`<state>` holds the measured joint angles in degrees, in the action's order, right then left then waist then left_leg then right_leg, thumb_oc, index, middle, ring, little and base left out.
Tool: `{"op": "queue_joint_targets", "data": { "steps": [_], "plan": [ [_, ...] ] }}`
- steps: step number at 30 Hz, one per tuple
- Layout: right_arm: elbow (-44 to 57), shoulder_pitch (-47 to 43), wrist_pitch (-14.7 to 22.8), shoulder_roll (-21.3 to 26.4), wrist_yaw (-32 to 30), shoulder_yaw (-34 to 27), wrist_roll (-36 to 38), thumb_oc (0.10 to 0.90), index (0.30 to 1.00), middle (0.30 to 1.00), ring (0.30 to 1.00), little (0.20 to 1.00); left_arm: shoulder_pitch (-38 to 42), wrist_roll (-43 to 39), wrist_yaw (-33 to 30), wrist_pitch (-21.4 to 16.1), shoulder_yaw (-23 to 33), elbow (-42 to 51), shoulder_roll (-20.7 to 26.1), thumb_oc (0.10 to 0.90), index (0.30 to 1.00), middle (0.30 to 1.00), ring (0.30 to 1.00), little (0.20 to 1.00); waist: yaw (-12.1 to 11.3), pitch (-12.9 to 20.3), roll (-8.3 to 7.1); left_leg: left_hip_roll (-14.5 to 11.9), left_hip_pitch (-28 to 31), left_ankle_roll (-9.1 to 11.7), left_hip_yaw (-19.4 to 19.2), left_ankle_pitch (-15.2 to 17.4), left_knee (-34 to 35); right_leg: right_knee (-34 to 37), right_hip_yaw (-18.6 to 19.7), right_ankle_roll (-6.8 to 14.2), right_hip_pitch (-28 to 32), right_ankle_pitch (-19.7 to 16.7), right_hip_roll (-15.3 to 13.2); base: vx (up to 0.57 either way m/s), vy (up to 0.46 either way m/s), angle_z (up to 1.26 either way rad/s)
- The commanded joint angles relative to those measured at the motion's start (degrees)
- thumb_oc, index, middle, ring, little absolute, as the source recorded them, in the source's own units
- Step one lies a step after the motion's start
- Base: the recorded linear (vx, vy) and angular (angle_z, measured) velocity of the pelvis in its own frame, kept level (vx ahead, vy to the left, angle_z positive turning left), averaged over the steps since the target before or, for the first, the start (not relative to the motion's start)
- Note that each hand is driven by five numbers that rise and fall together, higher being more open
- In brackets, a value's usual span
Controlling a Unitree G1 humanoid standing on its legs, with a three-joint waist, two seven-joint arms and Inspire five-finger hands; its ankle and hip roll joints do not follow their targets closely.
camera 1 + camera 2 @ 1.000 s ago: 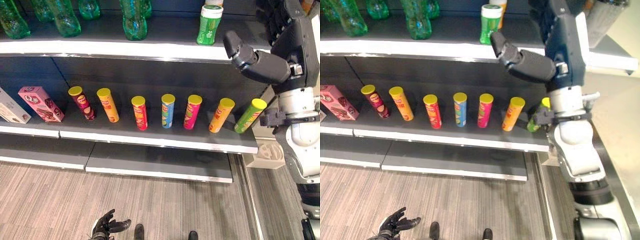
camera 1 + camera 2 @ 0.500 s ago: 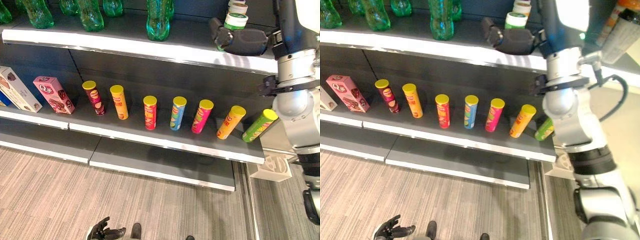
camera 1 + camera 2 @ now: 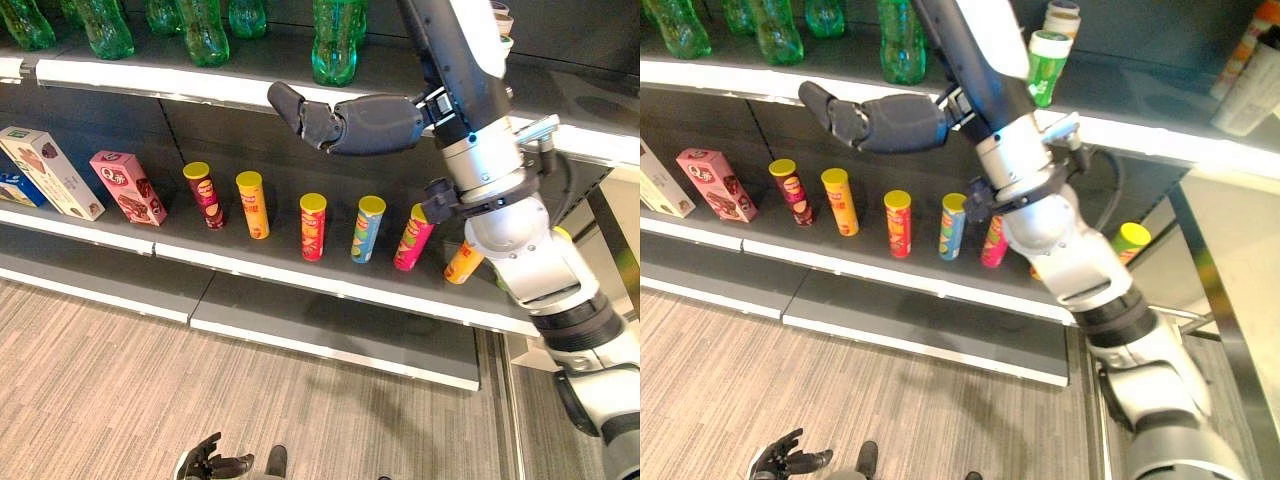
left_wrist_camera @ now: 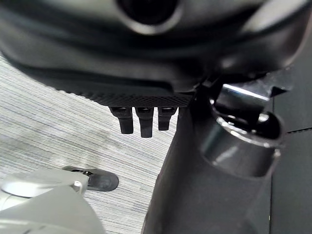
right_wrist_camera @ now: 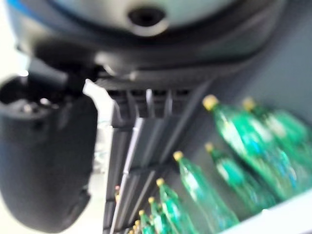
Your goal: Put the goods on the table back onto the shelves and tidy them up.
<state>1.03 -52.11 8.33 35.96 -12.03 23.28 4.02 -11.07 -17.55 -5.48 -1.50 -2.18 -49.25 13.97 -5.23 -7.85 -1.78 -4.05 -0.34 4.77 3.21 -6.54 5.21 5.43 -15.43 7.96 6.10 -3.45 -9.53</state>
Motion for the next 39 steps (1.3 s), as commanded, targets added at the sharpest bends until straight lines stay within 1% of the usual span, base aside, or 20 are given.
{"op": "queue_joint_targets", "data": {
  "steps": [1, 3, 7, 11, 18, 22, 39],
  "plan": [
    [-3.7, -8.5, 3.1, -0.4, -0.9, -2.5, 11.5, 0.800, 0.900, 0.900, 0.900, 0.900, 3.2, -0.7, -0.1, -2.8, -2.7, -0.7, 3.6, 0.800, 0.900, 0.900, 0.900, 0.900, -1.4, 2.2, -0.48, -2.3, 4.3, 1.3, -5.7, 8.7, -0.2, -0.6, -2.5, 2.3, 1.4, 2.9, -3.2, 0.01, -0.002, 0.10],
    [-10.0, -8.6, 4.5, -2.5, -0.8, -4.3, 20.7, 0.800, 0.900, 0.900, 0.900, 0.900, 3.1, -1.5, 0.0, -2.9, -3.9, -0.8, 3.7, 0.800, 0.900, 0.900, 0.900, 0.900, -2.1, 2.3, -0.57, -2.3, 4.2, 1.4, -5.3, 8.7, -0.2, -0.6, -3.1, 2.3, 1.8, 2.9, -3.2, 0.00, -0.007, 0.06],
    [-12.9, -10.0, 4.8, -2.2, -1.4, -4.7, 22.0, 0.800, 0.900, 0.900, 0.900, 0.900, 3.4, -1.8, 0.0, -3.2, -4.2, -1.2, 3.7, 0.800, 0.900, 0.900, 0.900, 0.900, -2.4, 2.4, -0.68, -2.3, 4.0, 1.5, -5.1, 8.7, -0.2, -0.6, -3.3, 2.3, 1.8, 2.9, -3.2, 0.00, -0.001, 0.03],
    [-14.2, -10.9, 4.9, -1.5, -2.2, -5.1, 22.0, 0.800, 0.900, 0.900, 0.900, 0.900, 3.6, -1.8, 0.0, -3.3, -4.5, -1.5, 3.7, 0.800, 0.900, 0.900, 0.900, 0.900, -2.7, 2.6, -0.83, -2.3, 3.9, 1.6, -4.8, 8.6, -0.2, -0.6, -3.6, 2.3, 1.8, 2.9, -3.2, 0.00, 0.000, 0.00],
    [-13.9, -10.9, 4.2, 0.6, -3.7, -6.0, 19.3, 0.800, 0.900, 0.900, 0.900, 0.900, 3.4, -1.4, 0.1, -3.1, -4.8, -1.7, 3.7, 0.800, 0.900, 0.900, 0.900, 0.900, -2.8, 2.8, -0.99, -2.4, 3.6, 1.6, -4.4, 8.6, -0.2, -0.6, -3.9, 2.3, 1.7, 3.0, -3.2, 0.00, 0.003, 0.04],
    [-16.6, -10.7, 3.4, 1.6, -5.0, -6.5, 18.0, 0.800, 0.900, 0.900, 0.900, 0.900, 3.3, -0.9, 0.2, -3.1, -5.1, -1.5, 3.8, 0.800, 0.900, 0.900, 0.900, 0.900, -2.8, 2.9, -1.02, -2.2, 3.5, 1.6, -4.4, 8.6, -0.2, -0.5, -4.1, 2.4, 1.7, 2.8, -3.3, -0.01, 0.001, 0.03],
    [-23.6, -11.7, 1.0, 2.5, -7.0, -6.1, 15.6, 0.800, 0.900, 0.900, 0.900, 0.900, 2.7, -0.9, 0.2, -3.0, -5.3, -0.8, 4.4, 0.800, 0.900, 0.900, 0.900, 0.900, -2.3, 2.6, -0.56, -2.1, 3.9, 1.5, -5.3, 8.8, -0.2, -0.5, -3.9, 2.6, 1.9, 2.5, -3.5, 0.00, 0.000, 0.00]
  ]
}}
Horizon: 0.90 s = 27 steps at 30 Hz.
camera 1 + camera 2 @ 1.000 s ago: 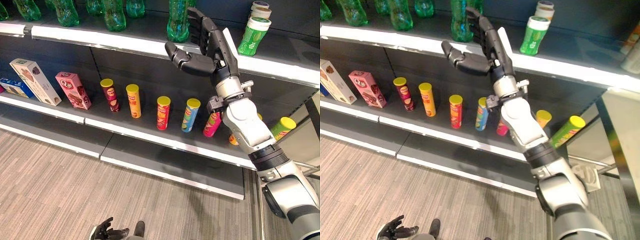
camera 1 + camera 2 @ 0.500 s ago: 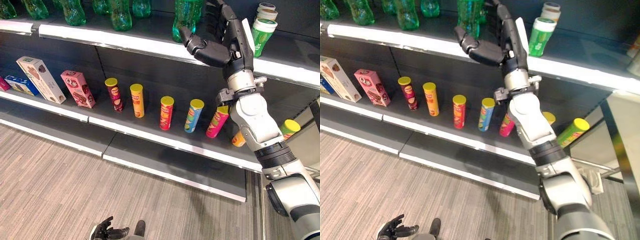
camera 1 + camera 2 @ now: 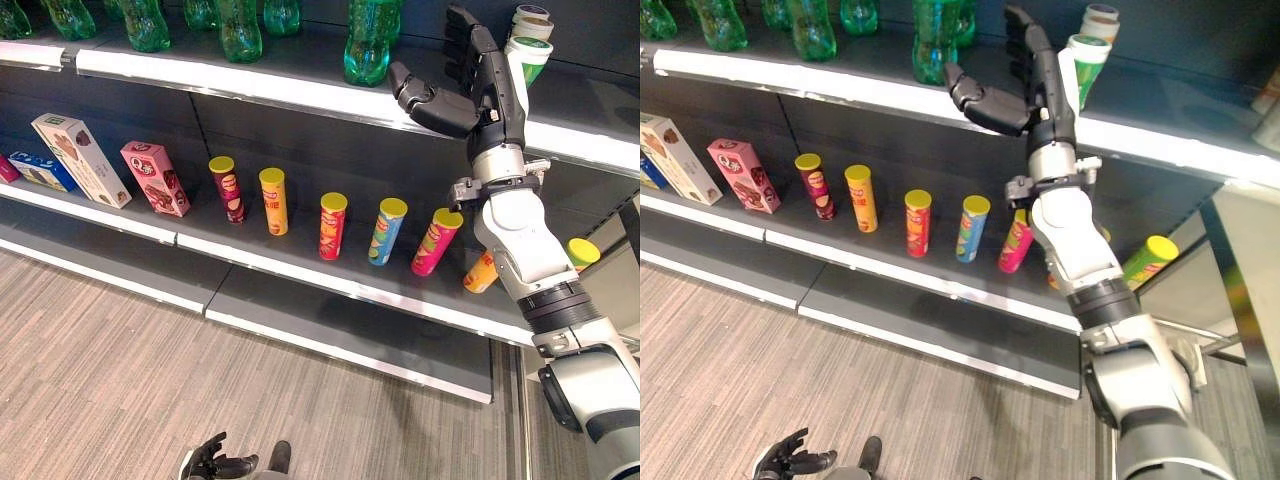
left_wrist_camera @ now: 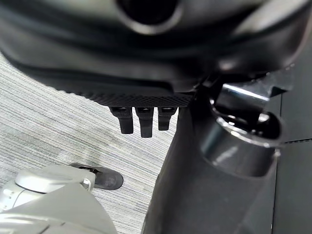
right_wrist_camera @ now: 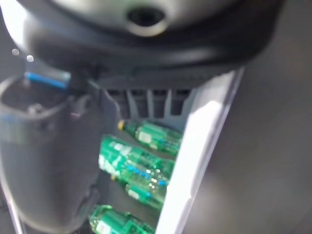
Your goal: Put the goods on the table back onto the shelves and tidy them up.
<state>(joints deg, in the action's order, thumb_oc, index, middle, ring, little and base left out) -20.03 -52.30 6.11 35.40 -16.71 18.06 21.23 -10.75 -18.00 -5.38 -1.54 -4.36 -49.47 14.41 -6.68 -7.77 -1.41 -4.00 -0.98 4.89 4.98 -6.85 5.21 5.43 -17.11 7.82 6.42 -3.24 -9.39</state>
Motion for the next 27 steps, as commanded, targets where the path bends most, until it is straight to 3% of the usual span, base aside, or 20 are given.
{"op": "queue_joint_targets", "data": {
  "steps": [1, 27],
  "plan": [
    [-3.1, -11.6, 3.2, 3.1, -2.4, -0.9, -1.6, 0.800, 0.900, 0.900, 0.900, 0.900, 2.3, -0.6, 0.0, -3.0, -3.1, -0.4, 4.0, 0.800, 0.900, 0.900, 0.900, 0.900, -0.8, 2.5, -0.94, -2.2, 4.6, 1.4, -7.1, 9.1, -0.2, -0.5, -2.2, 2.8, 1.5, 2.4, -3.6, 0.00, 0.000, 0.00],
    [-4.2, -10.7, 1.9, 3.0, -4.4, -1.8, -3.7, 0.800, 0.900, 0.900, 0.900, 0.900, 2.2, -0.2, -0.5, -2.7, -3.2, -0.4, 4.0, 0.800, 0.900, 0.900, 0.900, 0.900, 0.2, 2.3, -0.62, -2.4, 4.8, 1.3, -7.8, 9.3, -0.2, -0.7, -2.1, 2.8, 1.4, 2.4, -3.7, 0.00, 0.000, 0.00]
  ]
}}
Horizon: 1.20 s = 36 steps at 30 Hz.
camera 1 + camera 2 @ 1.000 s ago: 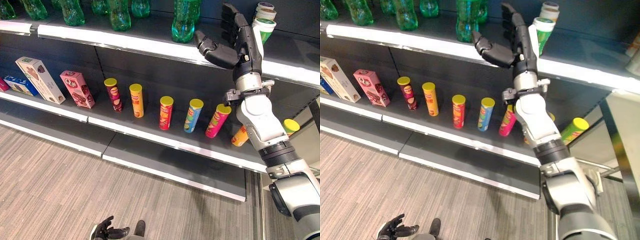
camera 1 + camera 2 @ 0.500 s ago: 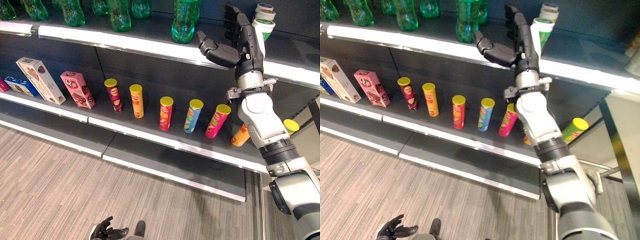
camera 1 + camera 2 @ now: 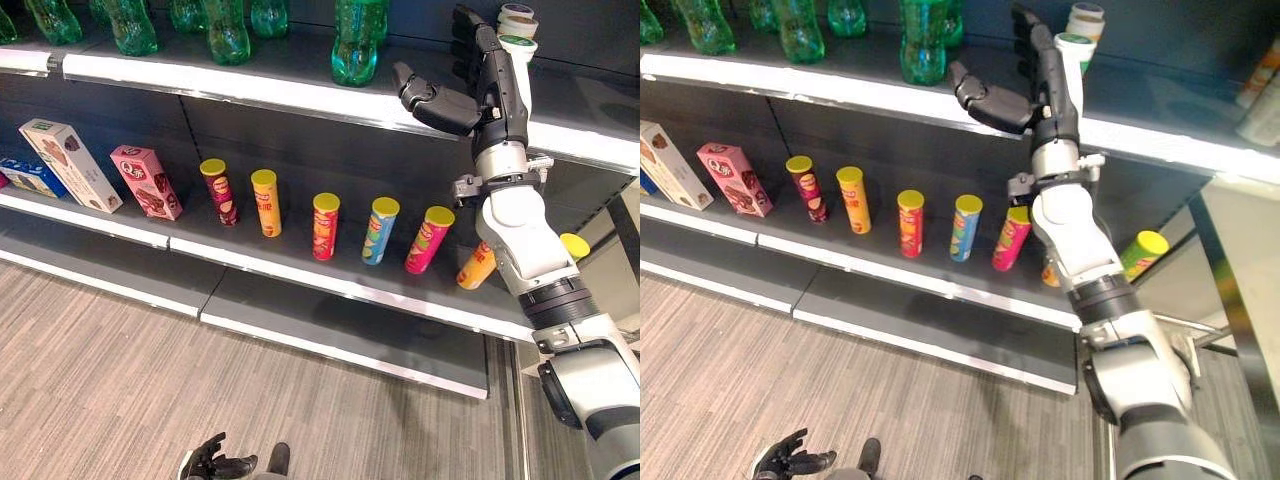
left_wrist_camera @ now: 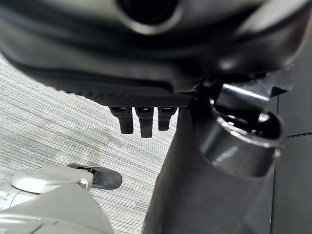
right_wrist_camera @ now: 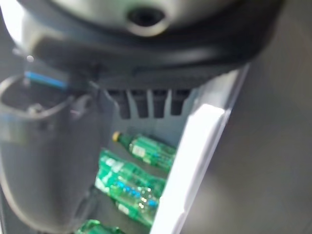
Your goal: Put the goods on the table back onto the shelves and tidy them up.
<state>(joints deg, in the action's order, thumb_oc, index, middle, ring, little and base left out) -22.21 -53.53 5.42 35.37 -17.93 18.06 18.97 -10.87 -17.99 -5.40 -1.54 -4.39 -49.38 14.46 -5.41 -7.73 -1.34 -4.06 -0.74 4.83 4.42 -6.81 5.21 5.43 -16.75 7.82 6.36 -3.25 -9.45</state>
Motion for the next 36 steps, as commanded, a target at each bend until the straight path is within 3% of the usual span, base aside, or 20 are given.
{"op": "queue_joint_targets", "data": {
  "steps": [1, 31, 36],
  "plan": [
    [-2.1, -9.4, 2.6, 2.9, -3.3, -1.8, -1.5, 0.800, 0.900, 0.900, 0.900, 0.900, 2.3, -0.2, -0.4, -2.7, -3.3, -0.3, 4.0, 0.800, 0.900, 0.900, 0.900, 0.900, -1.0, 2.3, -0.70, -2.3, 4.6, 1.4, -7.3, 9.2, -0.2, -0.6, -2.4, 2.8, 1.4, 2.3, -3.6, 0.00, 0.000, 0.00],
    [-2.0, -7.3, 1.6, 2.3, -4.8, -3.3, -3.0, 0.800, 0.900, 0.900, 0.900, 0.900, 2.7, 0.0, -1.0, -2.4, -3.1, 0.1, 4.0, 0.800, 0.900, 0.900, 0.900, 0.900, -0.1, 2.3, -0.49, -2.2, 4.8, 1.3, -7.3, 9.6, -0.2, -0.6, -1.8, 2.6, 1.3, 2.4, -3.6, 0.00, 0.000, 0.00],
    [0.9, -7.0, 3.4, 3.4, -0.7, -1.1, 0.1, 0.800, 0.900, 0.900, 0.900, 0.900, 3.1, 0.2, -0.5, -2.8, -2.6, 0.0, 4.1, 0.800, 0.900, 0.900, 0.900, 0.900, -0.3, 2.2, -0.72, -2.2, 4.7, 1.3, -7.3, 9.4, -0.2, -0.6, -1.8, 2.7, 1.3, 2.4, -3.6, 0.00, 0.000, 0.00]
  ]
}}
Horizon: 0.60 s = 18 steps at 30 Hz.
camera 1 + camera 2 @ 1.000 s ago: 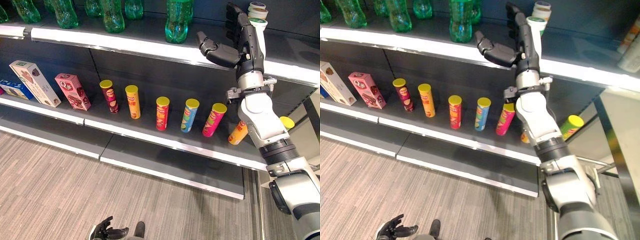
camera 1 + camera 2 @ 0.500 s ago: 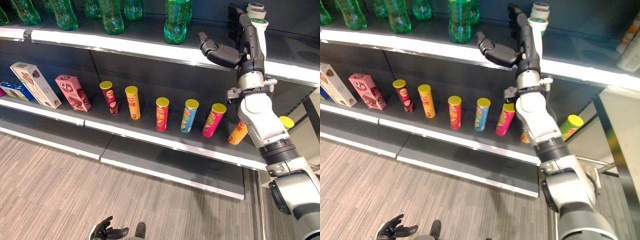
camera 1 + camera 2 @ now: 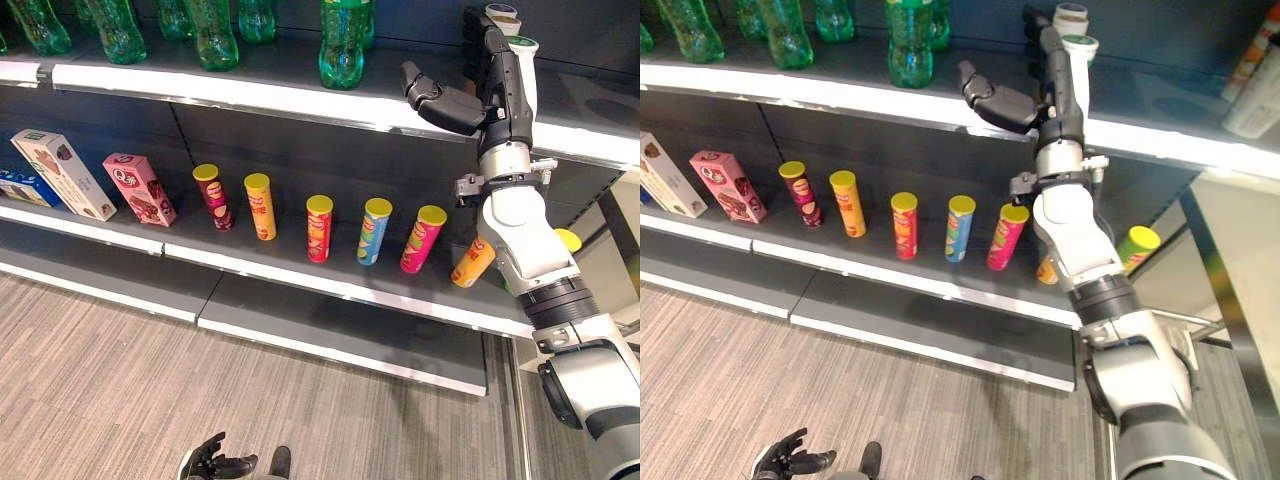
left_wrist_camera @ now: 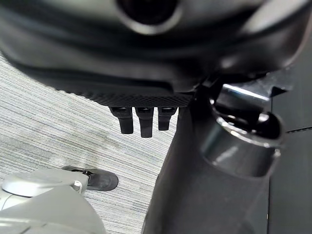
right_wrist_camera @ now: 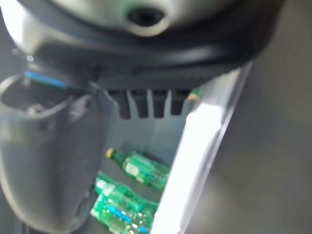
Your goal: Put the goods on the table back onto the shelves and tidy them up.
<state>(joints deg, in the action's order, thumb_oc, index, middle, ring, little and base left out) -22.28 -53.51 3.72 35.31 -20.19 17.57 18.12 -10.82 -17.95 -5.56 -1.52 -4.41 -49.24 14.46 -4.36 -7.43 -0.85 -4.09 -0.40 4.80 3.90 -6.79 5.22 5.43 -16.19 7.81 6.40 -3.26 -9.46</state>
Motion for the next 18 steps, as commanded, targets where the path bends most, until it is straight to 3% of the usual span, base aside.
{"op": "queue_joint_targets", "data": {
  "steps": [1, 8, 17, 18],
  "plan": [
    [0.9, -7.0, 5.1, 3.4, 1.6, -0.6, 1.0, 0.800, 0.900, 0.900, 0.900, 0.900, 3.0, 0.2, -0.4, -2.8, -2.6, -0.2, 4.0, 0.800, 0.900, 0.900, 0.900, 0.900, -1.3, 1.9, -1.19, -2.2, 4.4, 1.4, -6.8, 9.4, -0.2, -0.6, -2.3, 2.7, 1.2, 2.4, -3.6, 0.00, 0.000, 0.00],
    [16.4, -4.0, 12.1, 9.7, 12.1, 0.6, 13.8, 0.800, 0.900, 0.900, 0.900, 0.900, 2.2, -0.2, 1.5, -3.6, -2.2, 0.1, 3.6, 0.800, 0.900, 0.900, 0.900, 0.900, -1.5, 2.1, -1.73, -2.2, 4.2, 1.7, -6.9, 9.2, -0.2, -0.5, -2.5, 2.9, 1.0, 2.4, -3.6, 0.00, 0.000, 0.00],
    [26.7, 4.8, 15.8, 6.1, 17.4, -7.1, 26.0, 0.800, 0.900, 0.900, 0.900, 0.900, 3.5, -0.4, 1.4, -4.1, -1.7, -0.4, 2.3, 0.800, 0.900, 0.900, 0.900, 0.900, -0.9, 2.3, -1.95, -2.2, 4.1, 1.6, -6.9, 9.3, -0.2, -0.6, -2.3, 3.0, 0.7, 2.3, -3.7, -0.01, 0.011, 0.00],
    [32.9, 11.3, 15.5, 5.9, 22.6, -9.0, 30.8, 0.800, 0.900, 0.900, 0.900, 0.900, 3.8, 0.1, 2.1, -4.2, -1.1, -0.3, 2.0, 0.800, 0.900, 0.900, 0.900, 0.900, -0.3, 2.3, -2.32, -2.3, 4.0, 1.6, -7.0, 9.3, -0.2, -0.6, -2.4, 3.1, 0.5, 2.2, -3.7, 0.00, 0.000, 0.00]
  ]
}}
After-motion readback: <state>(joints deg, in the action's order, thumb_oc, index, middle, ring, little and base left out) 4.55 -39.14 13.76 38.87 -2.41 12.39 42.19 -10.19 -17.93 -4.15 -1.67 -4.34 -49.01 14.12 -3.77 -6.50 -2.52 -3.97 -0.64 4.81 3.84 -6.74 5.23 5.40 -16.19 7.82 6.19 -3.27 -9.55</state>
